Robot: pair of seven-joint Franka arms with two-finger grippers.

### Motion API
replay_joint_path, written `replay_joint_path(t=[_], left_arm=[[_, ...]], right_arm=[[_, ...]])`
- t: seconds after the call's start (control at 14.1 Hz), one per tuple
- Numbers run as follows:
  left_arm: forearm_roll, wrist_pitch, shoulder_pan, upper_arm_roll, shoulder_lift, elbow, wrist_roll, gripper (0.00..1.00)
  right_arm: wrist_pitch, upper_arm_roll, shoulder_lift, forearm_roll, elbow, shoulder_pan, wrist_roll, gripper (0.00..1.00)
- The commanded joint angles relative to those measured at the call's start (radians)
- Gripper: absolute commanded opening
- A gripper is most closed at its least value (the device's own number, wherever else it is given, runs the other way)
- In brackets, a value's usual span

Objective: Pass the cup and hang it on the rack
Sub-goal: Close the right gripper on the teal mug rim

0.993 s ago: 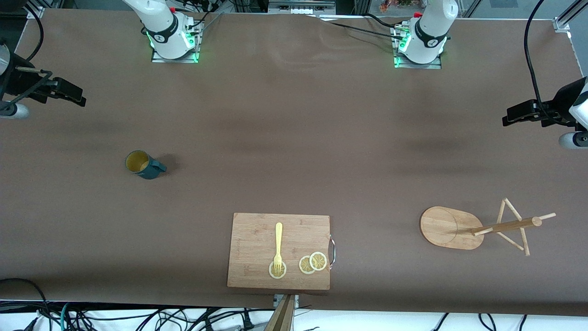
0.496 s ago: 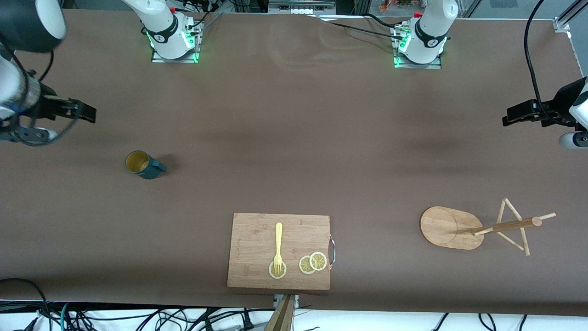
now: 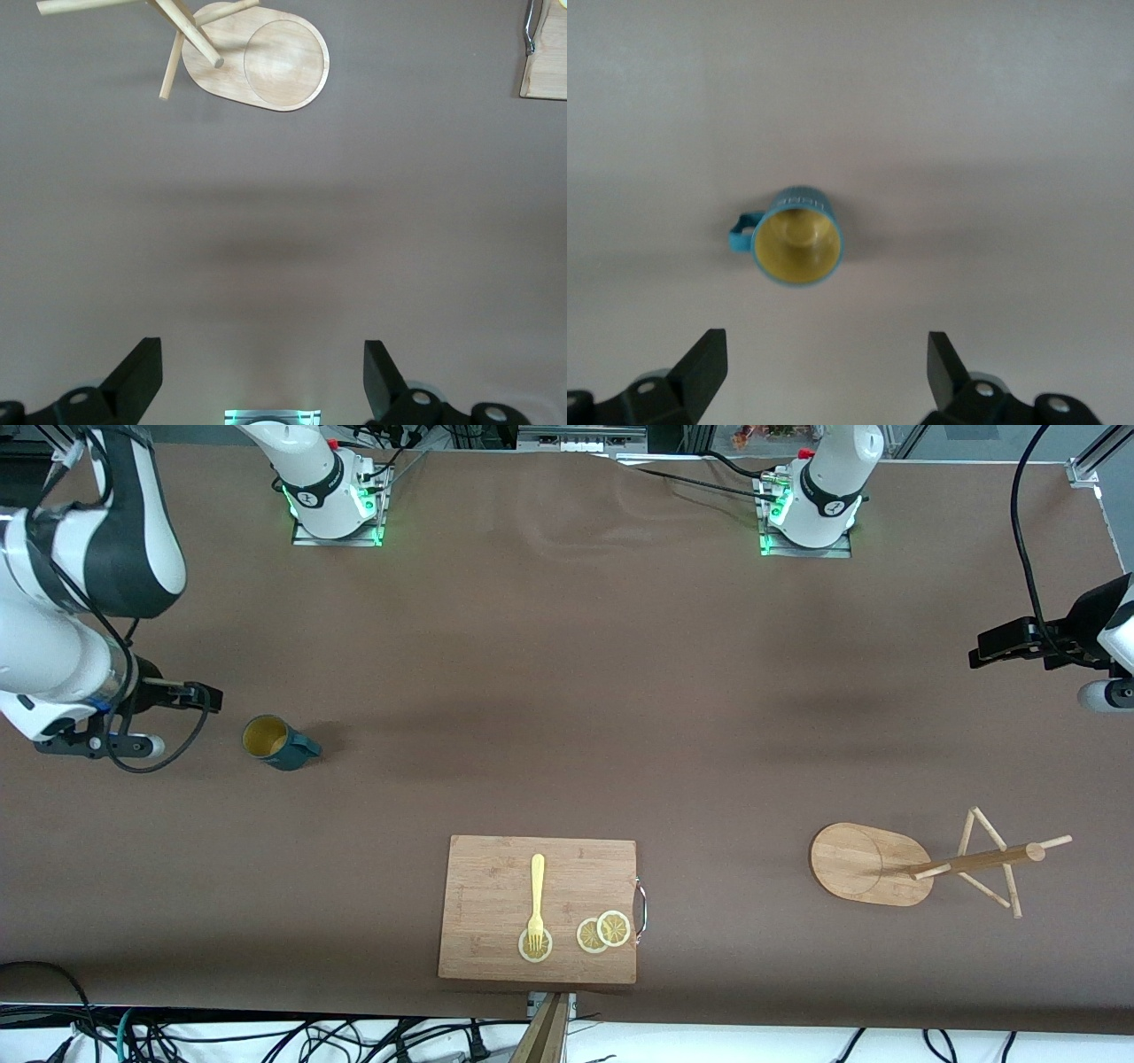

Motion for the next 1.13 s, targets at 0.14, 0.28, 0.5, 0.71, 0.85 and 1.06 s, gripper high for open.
replay_joint_path(t=[0.14, 0.28, 0.5, 0.71, 0.85, 1.06], left_arm=[[0.02, -0.004, -0.007, 0.003, 0.014, 0.03, 0.013, 1.0], [0.02, -0.004, -0.006, 0.003, 0.014, 0.03, 0.013, 1.0], [0.018, -0.004, -0.006, 0.003, 0.014, 0.03, 0.013, 1.0], [0.02, -0.004, -0.006, 0.003, 0.014, 0.03, 0.013, 1.0], [0.018, -0.004, -0.006, 0.003, 0.014, 0.03, 0.013, 1.0], [0.018, -0.004, -0.006, 0.003, 0.014, 0.03, 0.013, 1.0]], right_arm=[[0.405, -0.027, -0.03, 0.045, -0.32, -0.001, -0.031, 1.0], [0.538, -0.033, -0.018, 0.045, -0.4, -0.001, -0.04, 1.0], [0.646, -0.036, 0.065, 0.045, -0.413, -0.003, -0.047, 0.96], [0.695, -0.036, 0.107, 0.045, -0.41, -0.003, -0.047, 0.32], [0.699, -0.036, 0.113, 0.045, -0.408, -0.001, -0.047, 0.0], [0.688, -0.036, 0.111, 0.044, -0.381, 0.0, -0.053, 0.0]])
